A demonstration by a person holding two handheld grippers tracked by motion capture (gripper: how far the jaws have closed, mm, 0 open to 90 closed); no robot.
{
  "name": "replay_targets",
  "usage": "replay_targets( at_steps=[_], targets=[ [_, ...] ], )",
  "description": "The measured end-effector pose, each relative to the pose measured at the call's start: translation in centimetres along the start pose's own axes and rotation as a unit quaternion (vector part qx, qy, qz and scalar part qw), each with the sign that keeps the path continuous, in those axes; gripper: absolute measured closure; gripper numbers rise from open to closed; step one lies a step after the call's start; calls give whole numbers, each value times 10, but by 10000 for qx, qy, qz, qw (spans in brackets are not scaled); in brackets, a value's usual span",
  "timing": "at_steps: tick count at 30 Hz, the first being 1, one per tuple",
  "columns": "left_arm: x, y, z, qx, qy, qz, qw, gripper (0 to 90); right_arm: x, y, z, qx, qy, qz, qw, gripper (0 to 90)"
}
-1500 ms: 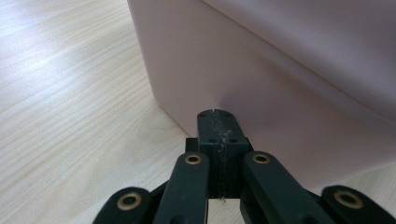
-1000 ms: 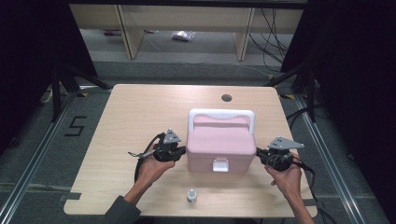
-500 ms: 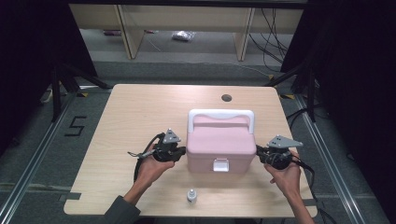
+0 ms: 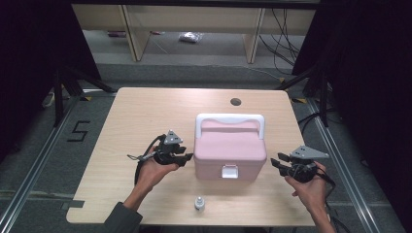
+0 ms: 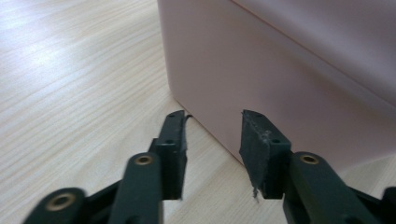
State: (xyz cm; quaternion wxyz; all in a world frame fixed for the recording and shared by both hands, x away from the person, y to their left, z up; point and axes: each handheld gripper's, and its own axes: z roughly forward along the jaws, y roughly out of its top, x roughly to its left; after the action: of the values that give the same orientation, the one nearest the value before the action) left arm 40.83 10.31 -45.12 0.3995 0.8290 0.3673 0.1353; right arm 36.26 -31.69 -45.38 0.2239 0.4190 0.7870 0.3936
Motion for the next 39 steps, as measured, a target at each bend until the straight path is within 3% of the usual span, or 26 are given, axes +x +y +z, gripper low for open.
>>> replay_targets(
  at_steps=[3, 5, 6, 7, 8, 9, 11, 14, 16, 17, 19, 20, 22, 25, 26, 27, 28, 31, 33, 34, 35, 36, 37, 38, 39],
  targets=[
    [3, 2, -3, 62, 38, -27, 10000, 508, 2, -1, -1, 54, -9, -138, 9999, 560],
    [7, 3, -5, 101, -8, -41, 9999, 461, 4, -3, -4, 125, -18, -107, 9999, 544],
    [8, 3, -6, 96, 18, -75, 9999, 446, 7, -4, -5, 189, 25, 80, 9998, 538],
    [9, 3, -6, 86, 12, -109, 9999, 435, 5, -4, -6, 185, 26, 34, 9998, 531],
    [11, 4, -7, 101, -5, -104, 9999, 423, 8, -5, -8, 236, 24, 176, 9996, 530],
    [11, 4, -8, 83, 8, -160, 9998, 419, 5, -6, -8, 155, 27, -58, 9999, 530],
    [13, 4, -8, 88, 44, -217, 9997, 399, 8, -7, -10, 258, 94, -11, 9996, 525],
    [14, 4, -6, 126, 30, -246, 9996, 392, 11, -8, -11, 296, 111, 48, 9995, 522],
    [14, 4, -6, 135, 27, -231, 9996, 389, 12, -9, -11, 304, 60, -4, 9995, 517],
    [14, 4, -7, 119, 33, -230, 9997, 384, 11, -9, -11, 279, 35, -165, 9995, 518],
    [15, 4, -7, 122, -11, -260, 9996, 378, 12, -9, -11, 289, 52, -182, 9994, 519],
    [15, 4, -7, 81, -9, -293, 9995, 371, 14, -10, -13, 366, 86, -59, 9993, 519],
    [16, 4, -8, 33, -43, -325, 9995, 367, 15, -11, -14, 331, 50, -185, 9993, 518],
    [17, 5, -10, 60, -29, -291, 9996, 365, 18, -13, -18, 331, 131, -136, 9993, 517],
    [17, 5, -10, 32, -19, -319, 9995, 364, 22, -13, -21, 386, 107, 32, 9992, 516],
    [16, 5, -10, 7, -13, -343, 9994, 363, 22, -14, -23, 314, 83, -64, 9995, 512],
    [17, 6, -11, 36, -34, -296, 9996, 362, 23, -14, -25, 281, 109, -91, 9995, 512],
    [17, 6, -11, 38, -25, -291, 9996, 354, 35, -19, -34, 189, 423, 238, 9986, 508],
    [16, 6, -11, 53, -8, -287, 9996, 351, 38, -19, -37, 204, 408, 170, 9988, 499],
    [17, 6, -11, 48, -22, -289, 9996, 347, 47, -20, -41, 138, 586, 238, 9979, 491],
    [17, 6, -11, 48, -22, -289, 9996, 346, 47, -20, -41, 138, 586, 238, 9979, 491],
    [17, 6, -11, 50, -39, -298, 9995, 346, 49, -20, -41, 31, 658, 70, 9978, 484],
    [18, 6, -10, 27, 6, -347, 9994, 340, 61, -20, -42, 59, 759, -87, 9971, 462],
    [18, 6, -10, 27, 6, -347, 9994, 338, 61, -20, -42, 59, 759, -87, 9971, 462],
    [18, 6, -11, 45, -21, -336, 9994, 336, 77, -18, -42, 45, 976, -104, 9952, 455]
  ],
)
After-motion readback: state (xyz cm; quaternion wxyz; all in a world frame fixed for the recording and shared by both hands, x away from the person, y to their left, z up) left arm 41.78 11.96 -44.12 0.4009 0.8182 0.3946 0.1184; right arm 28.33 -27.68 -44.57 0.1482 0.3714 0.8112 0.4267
